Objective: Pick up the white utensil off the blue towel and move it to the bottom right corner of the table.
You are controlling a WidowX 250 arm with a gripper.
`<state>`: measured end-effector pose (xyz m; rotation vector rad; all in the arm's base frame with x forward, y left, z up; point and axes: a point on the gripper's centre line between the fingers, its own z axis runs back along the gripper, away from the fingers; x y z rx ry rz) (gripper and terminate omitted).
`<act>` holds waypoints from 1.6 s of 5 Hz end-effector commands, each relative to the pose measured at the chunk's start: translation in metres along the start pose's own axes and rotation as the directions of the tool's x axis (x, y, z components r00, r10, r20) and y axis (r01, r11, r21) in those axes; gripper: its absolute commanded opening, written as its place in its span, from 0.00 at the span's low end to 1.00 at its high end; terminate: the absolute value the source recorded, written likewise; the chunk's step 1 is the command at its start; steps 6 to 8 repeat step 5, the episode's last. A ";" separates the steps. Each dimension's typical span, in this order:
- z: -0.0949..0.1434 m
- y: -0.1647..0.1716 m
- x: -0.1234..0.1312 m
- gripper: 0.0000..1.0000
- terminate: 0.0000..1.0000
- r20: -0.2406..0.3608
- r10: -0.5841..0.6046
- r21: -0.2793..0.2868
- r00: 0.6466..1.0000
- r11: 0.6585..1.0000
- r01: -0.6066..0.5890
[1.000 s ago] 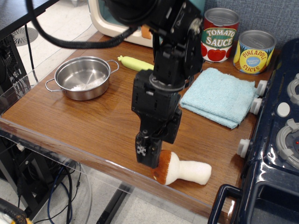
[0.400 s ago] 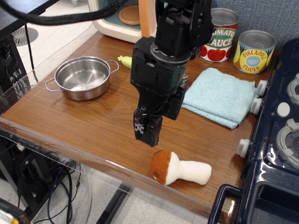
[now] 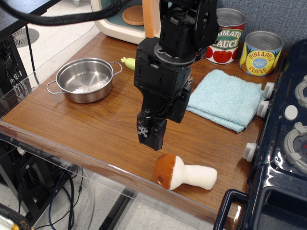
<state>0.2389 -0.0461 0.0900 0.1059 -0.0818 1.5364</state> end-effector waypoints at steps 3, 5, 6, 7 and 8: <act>0.015 0.008 0.003 1.00 0.00 -0.007 0.001 -0.041 1.000 0.999 -0.001; 0.015 0.008 0.003 1.00 1.00 -0.007 0.001 -0.041 1.000 0.999 -0.001; 0.015 0.008 0.003 1.00 1.00 -0.007 0.001 -0.041 1.000 0.999 -0.001; 0.015 0.008 0.003 1.00 1.00 -0.007 0.001 -0.041 1.000 0.999 -0.001; 0.015 0.008 0.003 1.00 1.00 -0.007 0.001 -0.041 1.000 0.999 -0.001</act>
